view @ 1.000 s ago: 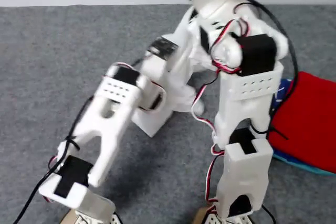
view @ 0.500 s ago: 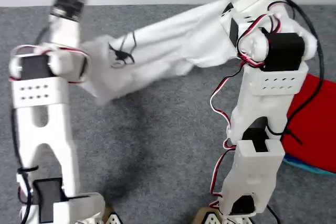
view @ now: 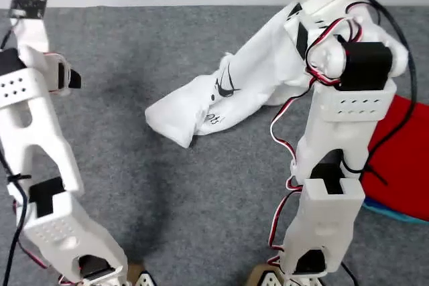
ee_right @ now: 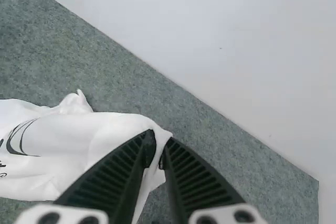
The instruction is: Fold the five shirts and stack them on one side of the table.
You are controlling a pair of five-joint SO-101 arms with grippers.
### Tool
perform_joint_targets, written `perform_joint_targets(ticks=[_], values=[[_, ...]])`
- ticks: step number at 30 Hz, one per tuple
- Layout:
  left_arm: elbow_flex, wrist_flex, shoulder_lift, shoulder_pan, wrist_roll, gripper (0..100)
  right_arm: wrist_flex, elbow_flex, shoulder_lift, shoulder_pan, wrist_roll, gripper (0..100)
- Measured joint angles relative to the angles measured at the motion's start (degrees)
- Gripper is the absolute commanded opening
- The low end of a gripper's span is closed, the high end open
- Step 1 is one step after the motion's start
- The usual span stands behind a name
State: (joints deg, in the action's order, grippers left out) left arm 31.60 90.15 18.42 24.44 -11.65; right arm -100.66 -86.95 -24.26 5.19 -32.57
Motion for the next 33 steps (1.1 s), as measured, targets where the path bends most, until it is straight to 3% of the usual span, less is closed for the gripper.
perform_joint_targets(ticks=[3,7,15,19,26,33], values=[[7.6,7.0,0.8,-2.6,-1.1,23,0.0,0.0,0.0,0.0,0.0,1.0],[6.9,8.7,0.0,-8.7,-1.1,23,0.0,0.0,0.0,0.0,0.0,1.0],[-14.5,8.7,-6.0,-28.3,0.5,23,0.0,3.8,0.0,0.0,0.3,1.0],[-25.0,2.4,-6.0,-35.3,3.7,23,0.0,3.8,0.0,0.0,1.8,1.0],[-29.7,-8.1,-2.1,-39.6,5.2,23,0.0,3.8,0.0,0.0,2.0,1.0],[-25.8,-9.4,3.0,-36.5,5.2,23,0.0,3.8,0.0,0.0,2.0,1.0]])
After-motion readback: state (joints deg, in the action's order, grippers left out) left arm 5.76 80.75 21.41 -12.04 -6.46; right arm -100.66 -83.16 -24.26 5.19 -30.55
